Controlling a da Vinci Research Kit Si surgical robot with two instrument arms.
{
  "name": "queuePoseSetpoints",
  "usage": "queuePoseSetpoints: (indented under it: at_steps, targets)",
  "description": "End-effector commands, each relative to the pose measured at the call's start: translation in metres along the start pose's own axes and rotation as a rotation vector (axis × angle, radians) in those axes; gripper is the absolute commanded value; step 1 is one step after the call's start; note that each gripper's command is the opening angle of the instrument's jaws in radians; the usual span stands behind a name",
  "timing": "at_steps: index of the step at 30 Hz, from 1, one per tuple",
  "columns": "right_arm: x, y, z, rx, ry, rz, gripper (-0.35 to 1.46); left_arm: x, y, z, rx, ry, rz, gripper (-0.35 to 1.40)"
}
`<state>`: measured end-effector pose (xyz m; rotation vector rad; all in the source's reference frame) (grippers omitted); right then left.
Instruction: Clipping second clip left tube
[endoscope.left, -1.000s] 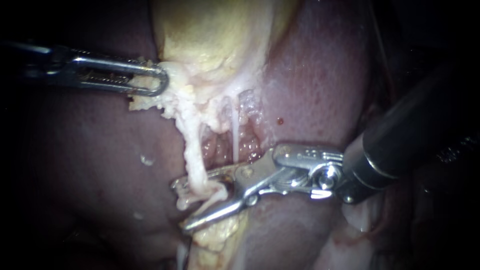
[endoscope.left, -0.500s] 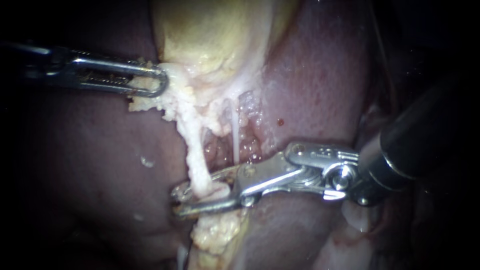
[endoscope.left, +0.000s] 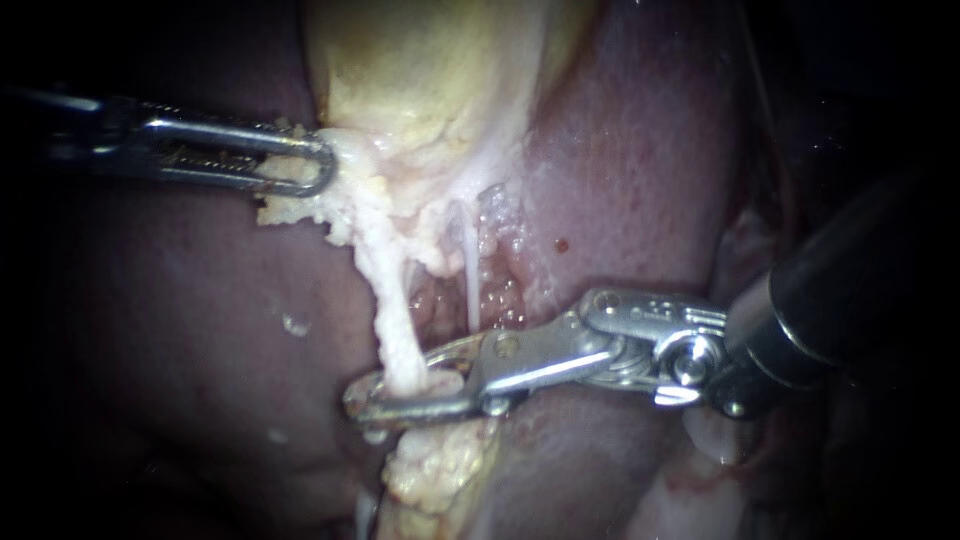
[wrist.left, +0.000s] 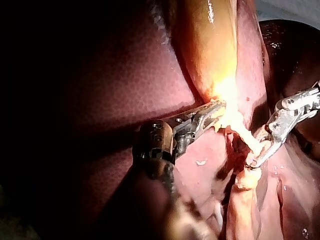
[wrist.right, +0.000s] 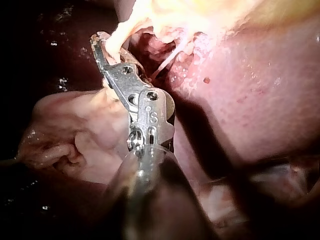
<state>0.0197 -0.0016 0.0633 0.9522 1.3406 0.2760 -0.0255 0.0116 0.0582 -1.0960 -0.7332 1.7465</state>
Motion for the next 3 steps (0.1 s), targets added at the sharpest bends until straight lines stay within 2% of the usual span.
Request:
queuePoseSetpoints:
  at_steps: [1, 3]
  targets:
    - [0.0000, 0.0000, 0.0000, 0.001, 0.000, 0.006, -0.35, 0.0000, 0.0000, 0.0000, 0.000, 0.000, 0.000, -0.35]
    - [0.0000, 0.0000, 0.0001, 0.002, 0.001, 0.030, -0.35, 0.0000, 0.0000, 0.0000, 0.000, 0.000, 0.000, -0.35]
